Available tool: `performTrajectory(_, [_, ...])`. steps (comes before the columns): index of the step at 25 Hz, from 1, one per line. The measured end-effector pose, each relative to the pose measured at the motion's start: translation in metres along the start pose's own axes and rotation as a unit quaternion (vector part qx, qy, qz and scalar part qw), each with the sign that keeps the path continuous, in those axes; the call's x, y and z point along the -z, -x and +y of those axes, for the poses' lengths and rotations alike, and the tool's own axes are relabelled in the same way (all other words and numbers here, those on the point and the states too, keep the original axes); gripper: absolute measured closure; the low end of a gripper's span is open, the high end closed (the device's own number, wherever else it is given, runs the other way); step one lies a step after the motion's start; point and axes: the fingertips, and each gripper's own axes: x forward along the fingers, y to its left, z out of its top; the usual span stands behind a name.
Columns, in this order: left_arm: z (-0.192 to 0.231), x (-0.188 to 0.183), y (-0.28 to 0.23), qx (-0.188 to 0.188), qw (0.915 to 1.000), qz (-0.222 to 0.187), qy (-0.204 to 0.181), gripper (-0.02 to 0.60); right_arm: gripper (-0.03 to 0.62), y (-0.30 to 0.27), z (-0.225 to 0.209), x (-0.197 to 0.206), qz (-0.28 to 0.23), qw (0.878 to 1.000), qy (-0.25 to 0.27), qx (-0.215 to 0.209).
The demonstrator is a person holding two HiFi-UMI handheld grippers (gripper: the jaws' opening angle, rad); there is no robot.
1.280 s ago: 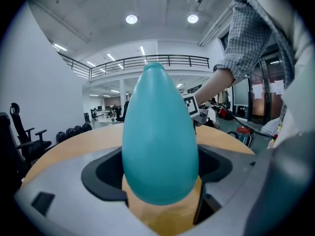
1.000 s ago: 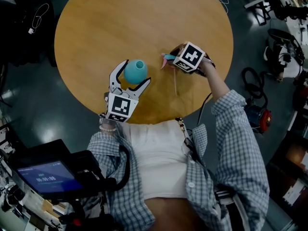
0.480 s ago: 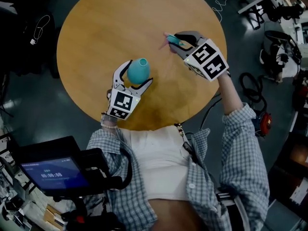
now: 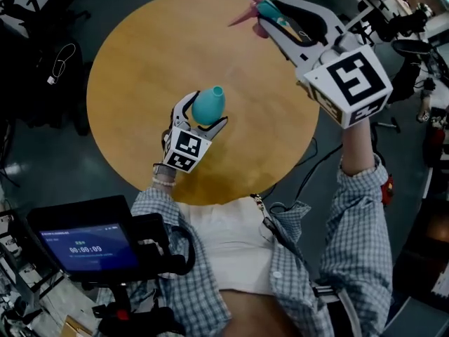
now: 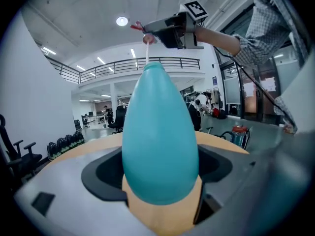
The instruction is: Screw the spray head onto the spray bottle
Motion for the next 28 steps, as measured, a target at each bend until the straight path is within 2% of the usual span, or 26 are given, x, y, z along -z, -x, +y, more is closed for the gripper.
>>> performTrajectory(3, [0.007, -0.004, -0.005, -0.004, 1.0000, 0.000, 0.004, 0.147, 0.474, 0.005, 0.001, -0.022, -0.020, 1.000, 0.003, -0.001])
performTrajectory(6, [0.013, -0.009, -0.007, -0.009, 0.9999, 0.000, 0.007, 0.147, 0.474, 0.004, 0.009, -0.026, -0.020, 1.000, 0.013, -0.013])
performTrajectory(11, [0.015, -0.009, -0.004, -0.013, 0.9999, 0.000, 0.005, 0.147, 0.474, -0.010, 0.036, -0.006, -0.008, 0.999, 0.012, -0.034])
performTrajectory(14, [0.012, -0.011, -0.001, -0.016, 0.9999, -0.002, -0.007, 0.147, 0.474, -0.019, 0.059, 0.005, -0.020, 0.999, 0.010, -0.044])
performTrajectory(19, [0.007, -0.019, 0.006, -0.021, 0.9995, -0.021, -0.010, 0.147, 0.477, -0.021, 0.108, 0.026, -0.015, 0.998, 0.038, -0.055])
performTrajectory(28, [-0.008, -0.011, 0.018, -0.017, 0.9994, -0.029, 0.002, 0.147, 0.480, -0.017, 0.151, 0.052, -0.013, 0.998, 0.013, -0.062])
